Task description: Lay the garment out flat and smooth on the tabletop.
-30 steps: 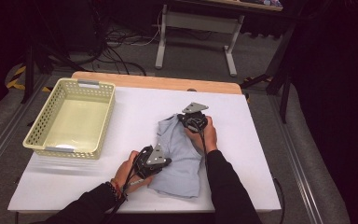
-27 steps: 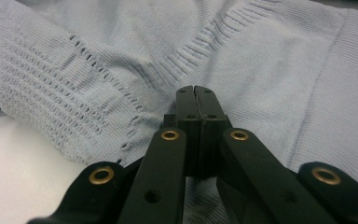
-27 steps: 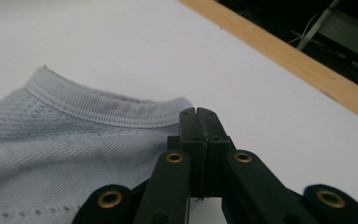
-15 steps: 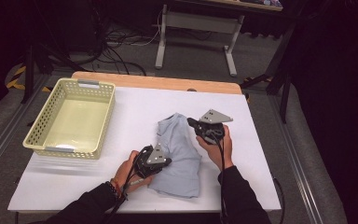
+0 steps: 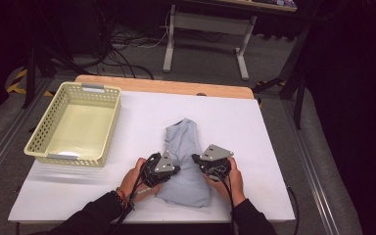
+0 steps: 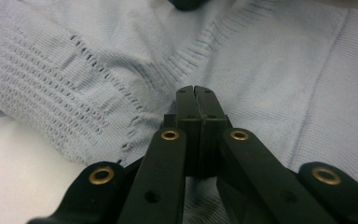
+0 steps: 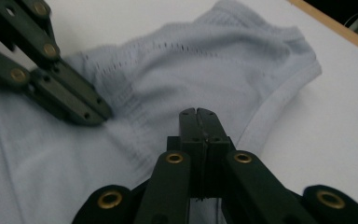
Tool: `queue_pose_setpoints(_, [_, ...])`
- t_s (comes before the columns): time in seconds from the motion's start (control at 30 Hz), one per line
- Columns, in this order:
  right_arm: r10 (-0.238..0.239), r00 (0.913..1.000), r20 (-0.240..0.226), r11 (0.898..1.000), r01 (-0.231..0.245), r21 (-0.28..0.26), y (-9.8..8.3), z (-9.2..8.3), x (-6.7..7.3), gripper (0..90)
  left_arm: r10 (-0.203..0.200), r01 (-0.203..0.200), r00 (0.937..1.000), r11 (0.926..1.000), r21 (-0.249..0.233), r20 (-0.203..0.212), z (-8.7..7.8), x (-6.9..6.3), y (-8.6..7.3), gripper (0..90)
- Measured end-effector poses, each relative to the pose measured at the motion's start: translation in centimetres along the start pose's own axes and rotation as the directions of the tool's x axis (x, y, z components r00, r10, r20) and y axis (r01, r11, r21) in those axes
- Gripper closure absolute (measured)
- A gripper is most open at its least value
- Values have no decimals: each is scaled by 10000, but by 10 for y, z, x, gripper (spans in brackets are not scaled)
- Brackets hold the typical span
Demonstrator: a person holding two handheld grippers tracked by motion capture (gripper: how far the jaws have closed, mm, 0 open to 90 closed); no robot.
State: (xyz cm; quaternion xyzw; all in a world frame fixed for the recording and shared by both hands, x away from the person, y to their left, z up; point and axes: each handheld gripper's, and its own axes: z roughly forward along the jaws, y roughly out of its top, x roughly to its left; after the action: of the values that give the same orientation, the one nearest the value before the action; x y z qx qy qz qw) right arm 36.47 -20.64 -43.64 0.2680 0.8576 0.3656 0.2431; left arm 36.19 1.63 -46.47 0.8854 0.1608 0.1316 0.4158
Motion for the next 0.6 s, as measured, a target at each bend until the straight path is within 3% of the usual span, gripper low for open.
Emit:
queue_pose_setpoints(0.13, [263, 9996, 30, 9993, -264, 278, -13, 2, -3, 900, 17, -17, 10000, 10000, 20, -17, 0, 0, 0, 900])
queue_pose_setpoints(0.23, [109, 9998, 172, 9993, -115, 358, -21, 1, -5, 900, 7, -7, 10000, 10000, 31, -26, 0, 0, 0, 900])
queue_pose_setpoints(0.3, [1, 9986, 530, 9988, -26, 479, -20, -4, -9, 900, 13, -13, 10000, 10000, 14, -40, 0, -1, 0, 900])
queue_pose_setpoints(0.43, [606, 9960, 664, 9982, -604, -56, -21, -20, -17, 900, 46, -46, 10000, 10000, -4, -29, 0, 0, 0, 900])
queue_pose_setpoints(0.6, [768, 9956, 533, 9958, -740, -531, -22, -36, -12, 880, 27, -27, 10000, 10000, 17, -34, 0, 0, 0, 900])
